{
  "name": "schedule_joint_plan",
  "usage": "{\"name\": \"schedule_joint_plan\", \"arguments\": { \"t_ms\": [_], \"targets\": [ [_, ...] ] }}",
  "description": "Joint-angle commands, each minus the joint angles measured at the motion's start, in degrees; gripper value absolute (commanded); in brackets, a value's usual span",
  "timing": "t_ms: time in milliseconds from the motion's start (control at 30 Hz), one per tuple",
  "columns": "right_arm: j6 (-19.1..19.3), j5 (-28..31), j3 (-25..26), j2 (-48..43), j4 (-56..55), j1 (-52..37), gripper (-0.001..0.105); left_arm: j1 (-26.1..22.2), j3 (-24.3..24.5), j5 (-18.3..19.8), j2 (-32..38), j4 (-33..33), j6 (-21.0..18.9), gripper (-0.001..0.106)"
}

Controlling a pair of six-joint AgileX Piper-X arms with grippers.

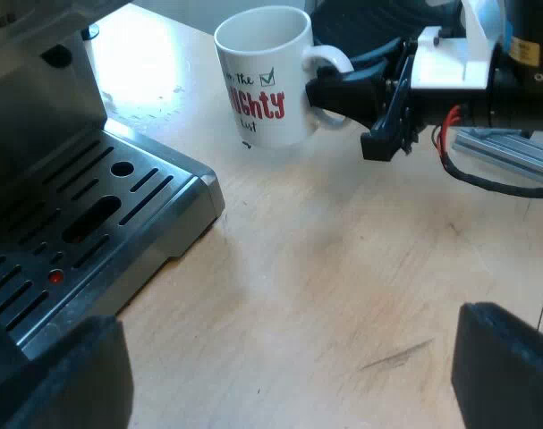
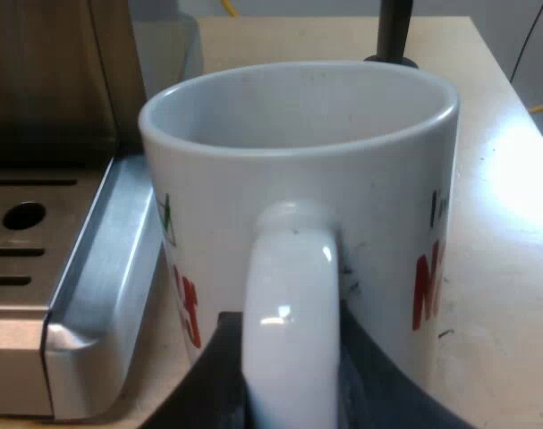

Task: Remove mug from coffee machine

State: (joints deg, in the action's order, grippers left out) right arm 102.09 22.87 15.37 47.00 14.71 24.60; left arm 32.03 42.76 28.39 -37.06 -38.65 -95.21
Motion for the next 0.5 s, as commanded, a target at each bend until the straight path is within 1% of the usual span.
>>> {"name": "schedule_joint_plan", "arguments": {
  "t_ms": [33,67,100,167,300,433,500],
  "targets": [
    [4.16,-4.04,0.81,1.23,6.05,-4.16,0.000,0.27,0.46,-0.75,-0.18,0.86,0.57,0.087],
    [4.75,-4.76,0.69,1.60,6.82,-4.77,0.000,0.27,0.46,-0.75,-0.17,0.86,0.57,0.087],
    [6.55,-9.09,-0.28,3.06,10.93,-6.36,0.000,0.27,0.46,-0.75,-0.17,0.86,0.57,0.087],
    [7.79,-11.82,-1.40,4.66,15.44,-7.13,0.000,0.27,0.46,-0.75,-0.17,0.86,0.57,0.087],
    [7.79,-12.61,-3.92,9.20,24.91,-7.28,0.000,0.27,0.46,-0.75,-0.17,0.86,0.57,0.087],
    [7.79,-12.60,-4.40,14.40,29.14,-7.28,0.000,0.27,0.46,-0.75,-0.17,0.86,0.57,0.087],
    [7.79,-12.43,-4.40,17.79,34.21,-7.28,0.000,0.27,0.46,-0.75,-0.17,0.75,0.57,0.087]
  ]
}}
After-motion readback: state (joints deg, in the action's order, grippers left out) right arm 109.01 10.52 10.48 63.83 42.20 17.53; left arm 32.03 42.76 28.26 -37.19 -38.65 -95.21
